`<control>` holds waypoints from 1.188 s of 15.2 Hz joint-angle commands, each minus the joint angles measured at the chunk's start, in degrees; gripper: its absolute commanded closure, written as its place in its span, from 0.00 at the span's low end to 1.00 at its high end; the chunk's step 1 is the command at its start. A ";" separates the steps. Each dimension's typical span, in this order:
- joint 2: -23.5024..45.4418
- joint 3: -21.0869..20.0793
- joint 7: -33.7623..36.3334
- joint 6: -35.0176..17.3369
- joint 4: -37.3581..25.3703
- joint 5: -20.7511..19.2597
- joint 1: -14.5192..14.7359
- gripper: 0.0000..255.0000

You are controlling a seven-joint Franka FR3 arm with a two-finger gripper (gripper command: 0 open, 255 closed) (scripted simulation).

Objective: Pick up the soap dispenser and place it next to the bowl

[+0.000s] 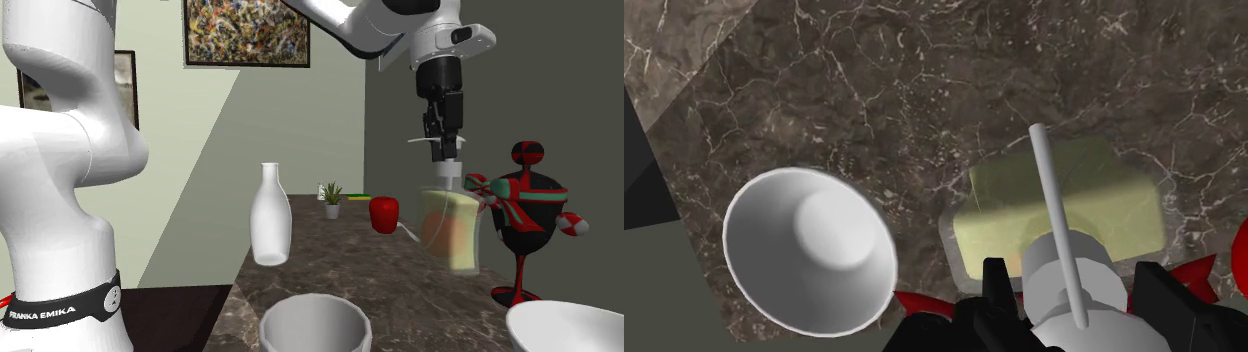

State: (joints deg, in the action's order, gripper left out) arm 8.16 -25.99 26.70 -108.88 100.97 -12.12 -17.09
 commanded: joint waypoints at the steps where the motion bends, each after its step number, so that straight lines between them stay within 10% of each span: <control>1: 0.18 0.05 0.25 -1.37 1.19 -0.18 -0.03 1.00; 18: 2.29 0.39 2.08 -8.51 6.61 -1.86 0.08 1.00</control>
State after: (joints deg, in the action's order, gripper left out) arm 10.46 -25.60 28.77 -117.38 107.59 -13.98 -17.02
